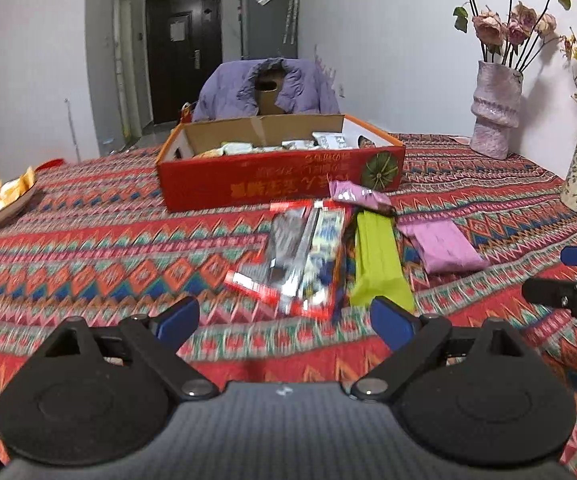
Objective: Organize snacks
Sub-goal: 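Grasp the silver-and-blue packet with the left tool while the right tool grasps the pink packet, then carry both packets into the box and open both tools to release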
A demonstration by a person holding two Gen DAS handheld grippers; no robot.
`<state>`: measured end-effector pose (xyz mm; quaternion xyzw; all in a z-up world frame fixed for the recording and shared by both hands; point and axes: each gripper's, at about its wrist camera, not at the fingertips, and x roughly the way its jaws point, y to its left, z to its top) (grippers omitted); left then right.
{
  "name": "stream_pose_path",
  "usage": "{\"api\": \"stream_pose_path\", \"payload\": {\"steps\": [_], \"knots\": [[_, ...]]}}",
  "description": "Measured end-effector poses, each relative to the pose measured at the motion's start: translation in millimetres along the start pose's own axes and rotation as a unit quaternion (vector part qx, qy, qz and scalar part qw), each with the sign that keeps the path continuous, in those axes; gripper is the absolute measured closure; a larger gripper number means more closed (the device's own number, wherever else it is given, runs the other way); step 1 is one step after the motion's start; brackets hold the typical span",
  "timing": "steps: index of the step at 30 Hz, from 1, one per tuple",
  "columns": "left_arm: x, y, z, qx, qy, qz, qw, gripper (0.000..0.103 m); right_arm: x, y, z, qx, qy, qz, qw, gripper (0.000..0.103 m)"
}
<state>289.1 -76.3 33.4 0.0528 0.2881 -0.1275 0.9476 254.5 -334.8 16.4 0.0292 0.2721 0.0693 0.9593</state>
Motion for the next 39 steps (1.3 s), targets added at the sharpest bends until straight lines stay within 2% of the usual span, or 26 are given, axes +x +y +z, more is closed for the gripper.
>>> {"api": "stream_pose_path", "payload": {"steps": [7, 13, 15, 17, 20, 21, 24, 31, 39], "knots": [[71.7, 1.7, 28.7, -0.005, 0.020, -0.031, 0.9993, 0.009, 55.1, 6.7, 19.6, 0.023, 0.022, 0.000, 0.999, 0.007], [119.8, -4.2, 35.8, 0.011, 0.049, -0.043, 0.9978, 0.009, 99.9, 6.3, 29.1, 0.044, 0.045, 0.003, 0.998, 0.013], [129.0, -6.2, 35.7, 0.016, 0.054, -0.047, 0.9973, 0.010, 110.8, 6.4, 30.6, 0.044, 0.055, -0.004, 0.998, 0.025], [134.9, -6.2, 34.4, 0.016, 0.055, -0.041, 0.9975, 0.013, 115.5, 6.2, 30.2, 0.040, 0.054, -0.008, 0.998, 0.030], [135.2, -6.1, 33.2, 0.020, 0.040, -0.044, 0.9980, 0.021, 118.0, 9.0, 30.0, 0.020, 0.052, -0.017, 0.998, 0.036], [134.7, -5.5, 33.0, 0.019, 0.037, -0.045, 0.9981, 0.029, 118.0, 9.4, 30.0, 0.017, 0.051, -0.017, 0.998, 0.038], [130.4, -4.6, 34.2, 0.014, 0.031, -0.045, 0.9984, 0.040, 117.2, 10.4, 30.6, 0.012, 0.051, -0.019, 0.998, 0.039], [100.6, -2.4, 29.7, 0.003, 0.032, -0.038, 0.9988, 0.041, 100.9, 14.3, 27.1, 0.018, 0.052, -0.005, 0.998, 0.040], [20.5, 17.3, 14.0, -0.039, 0.005, 0.001, 0.9992, 0.041, 55.4, 41.3, 8.9, 0.006, 0.047, 0.028, 0.999, 0.040]]}}
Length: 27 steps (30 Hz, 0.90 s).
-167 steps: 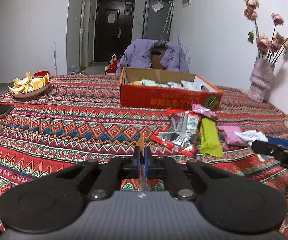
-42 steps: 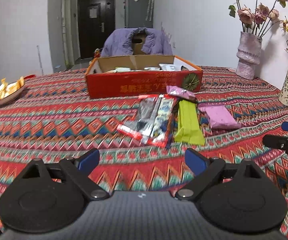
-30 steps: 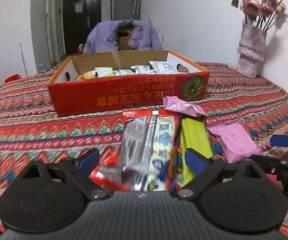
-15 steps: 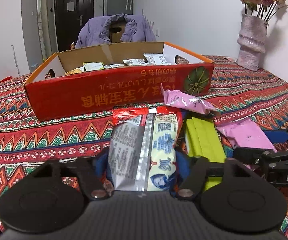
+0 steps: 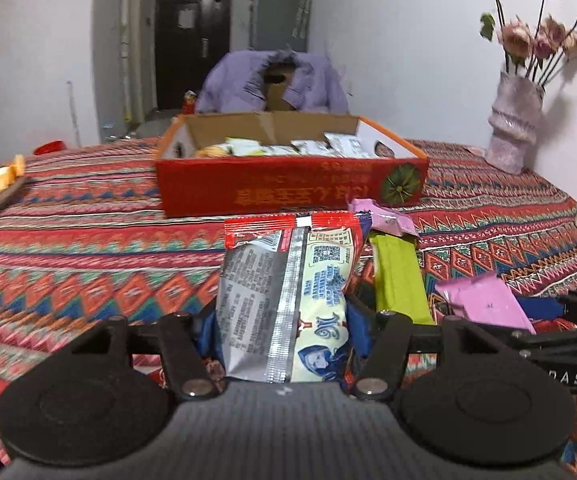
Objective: Organize snacks
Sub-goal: 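Carry both packets into the box and open both tools to release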
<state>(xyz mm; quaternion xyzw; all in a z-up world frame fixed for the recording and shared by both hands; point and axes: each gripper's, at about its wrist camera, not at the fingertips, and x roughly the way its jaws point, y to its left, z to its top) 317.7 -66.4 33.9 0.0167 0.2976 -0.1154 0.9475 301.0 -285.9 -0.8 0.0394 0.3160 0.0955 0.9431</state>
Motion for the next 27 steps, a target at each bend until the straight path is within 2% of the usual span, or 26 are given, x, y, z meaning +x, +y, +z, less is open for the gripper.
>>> {"api": "stream_pose_path", "payload": {"steps": [8, 16, 19, 22, 27], "knots": [[-65.1, 13.7, -16.0, -0.028, -0.030, 0.025, 0.9988, 0.041, -40.2, 29.1, -16.9, -0.023, -0.022, 0.023, 0.999, 0.040], [-90.3, 15.5, -18.3, -0.039, -0.050, 0.025, 0.9977, 0.041, -60.1, 35.9, -15.3, -0.028, -0.036, 0.039, 0.998, 0.040], [-88.2, 18.8, -0.6, -0.039, -0.051, 0.019, 0.9978, 0.041, -64.0, 34.9, 0.5, -0.035, -0.045, 0.046, 0.997, 0.040], [-74.0, 26.6, 30.9, -0.039, -0.050, 0.009, 0.9980, 0.041, -62.6, 31.8, 29.1, -0.046, -0.062, 0.055, 0.995, 0.040], [-28.1, 38.7, 94.3, -0.037, -0.039, 0.016, 0.9984, 0.041, -29.0, 10.8, 90.3, -0.025, -0.070, 0.077, 0.994, 0.040]]}}
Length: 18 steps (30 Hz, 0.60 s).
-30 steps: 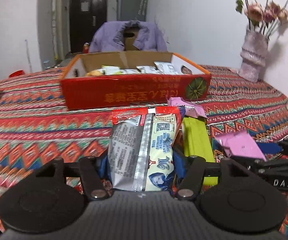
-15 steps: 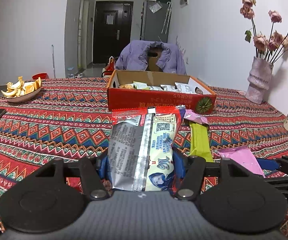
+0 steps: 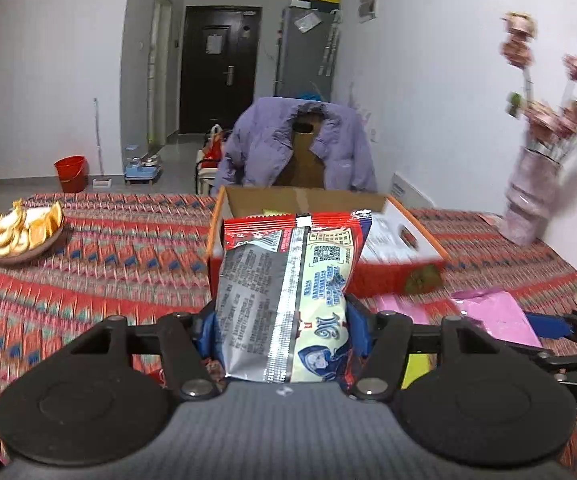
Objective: Organize snacks
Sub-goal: 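Carry both packets into the box and open both tools to release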
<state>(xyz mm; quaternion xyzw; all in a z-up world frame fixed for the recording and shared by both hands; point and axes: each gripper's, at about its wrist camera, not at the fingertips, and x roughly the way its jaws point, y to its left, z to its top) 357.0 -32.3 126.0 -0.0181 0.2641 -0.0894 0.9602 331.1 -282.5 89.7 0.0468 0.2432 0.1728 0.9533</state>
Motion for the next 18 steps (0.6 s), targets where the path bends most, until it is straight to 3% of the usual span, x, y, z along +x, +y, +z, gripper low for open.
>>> {"api": "stream_pose_path", "payload": {"steps": [9, 13, 18], "knots": [[146.2, 10.2, 86.3, -0.011, 0.030, 0.033, 0.9989, 0.041, 126.0, -53.5, 79.0, 0.034, 0.032, 0.007, 0.999, 0.040], [217.1, 14.4, 99.8, -0.015, 0.056, 0.058, 0.9967, 0.041, 186.7, -63.8, 89.2, 0.029, 0.063, -0.006, 0.998, 0.040], [282.9, 18.9, 94.3, 0.000, 0.081, 0.086, 0.9930, 0.041, 233.0, -70.2, 86.2, 0.008, 0.095, -0.028, 0.995, 0.040]]}}
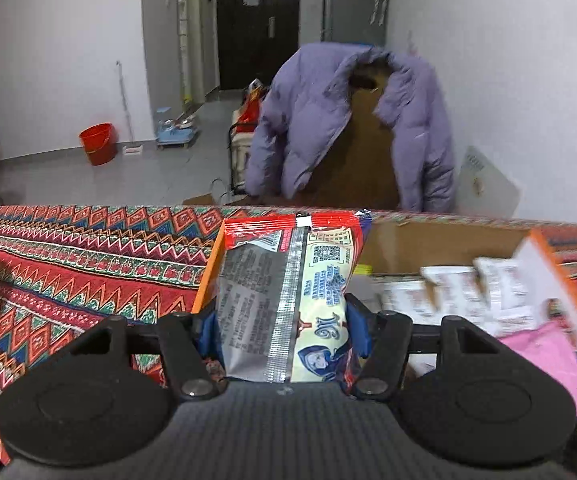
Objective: Organize snacks
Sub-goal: 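Carry both packets into the box and open both tools to release, then move both tools back toward the green bar and pink packet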
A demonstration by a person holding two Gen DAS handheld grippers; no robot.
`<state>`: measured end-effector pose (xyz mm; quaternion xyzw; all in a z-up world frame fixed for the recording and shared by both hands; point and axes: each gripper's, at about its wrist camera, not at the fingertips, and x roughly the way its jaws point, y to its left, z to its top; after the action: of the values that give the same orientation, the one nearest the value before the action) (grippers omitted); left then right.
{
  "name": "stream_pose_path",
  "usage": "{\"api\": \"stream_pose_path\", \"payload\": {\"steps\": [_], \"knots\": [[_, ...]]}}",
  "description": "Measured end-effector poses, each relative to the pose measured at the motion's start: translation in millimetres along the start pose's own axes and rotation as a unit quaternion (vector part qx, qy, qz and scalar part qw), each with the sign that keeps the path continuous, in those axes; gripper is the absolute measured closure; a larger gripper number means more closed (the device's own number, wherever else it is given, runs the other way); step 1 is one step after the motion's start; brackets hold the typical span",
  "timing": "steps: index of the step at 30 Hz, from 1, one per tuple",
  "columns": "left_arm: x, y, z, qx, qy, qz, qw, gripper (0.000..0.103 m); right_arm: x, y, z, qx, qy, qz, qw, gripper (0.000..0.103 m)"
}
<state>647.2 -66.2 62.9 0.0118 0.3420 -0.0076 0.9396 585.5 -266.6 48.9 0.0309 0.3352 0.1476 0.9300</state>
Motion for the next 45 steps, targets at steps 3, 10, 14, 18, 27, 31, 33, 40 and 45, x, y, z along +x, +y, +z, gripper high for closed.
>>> {"api": "stream_pose_path", "payload": {"steps": [3, 10, 14, 18, 27, 31, 33, 40, 45], "knots": [[29.1, -1.4, 2.8, -0.002, 0.014, 0.003, 0.9999, 0.040, 19.0, -5.4, 1.6, 0.000, 0.014, -0.008, 1.000, 0.039], [32.6, 5.4, 3.7, -0.007, 0.028, -0.030, 0.9991, 0.021, 28.7, -1.7, -1.1, -0.016, 0.034, -0.014, 0.999, 0.026], [12.4, 15.0, 3.5, -0.004, 0.020, -0.031, 0.9993, 0.021, 12.1, -4.3, 8.4, -0.007, 0.017, -0.020, 1.000, 0.026], [-22.1, 24.6, 7.6, 0.005, 0.004, -0.034, 0.9994, 0.021, -18.4, 1.4, 22.0, -0.010, -0.005, -0.025, 1.000, 0.026], [-129.8, 50.6, -1.1, 0.010, -0.046, -0.037, 0.9982, 0.021, -107.2, 29.2, 31.6, -0.034, -0.053, -0.034, 0.997, 0.019], [-178.9, 55.4, -24.1, 0.010, -0.057, -0.045, 0.9973, 0.020, -140.1, 42.0, 17.1, -0.041, -0.067, -0.032, 0.996, 0.018], [-200.9, 56.5, -40.5, 0.010, -0.062, -0.052, 0.9967, 0.019, -158.3, 47.5, 2.2, -0.042, -0.071, -0.030, 0.996, 0.018], [-275.0, 48.1, -110.1, 0.011, -0.101, -0.072, 0.9922, 0.016, -217.2, 62.5, -68.8, -0.057, -0.096, -0.030, 0.993, 0.013], [-312.1, 38.3, -170.4, 0.009, -0.109, -0.095, 0.9895, 0.013, -253.5, 72.7, -132.7, -0.073, -0.107, -0.026, 0.991, 0.012]]}}
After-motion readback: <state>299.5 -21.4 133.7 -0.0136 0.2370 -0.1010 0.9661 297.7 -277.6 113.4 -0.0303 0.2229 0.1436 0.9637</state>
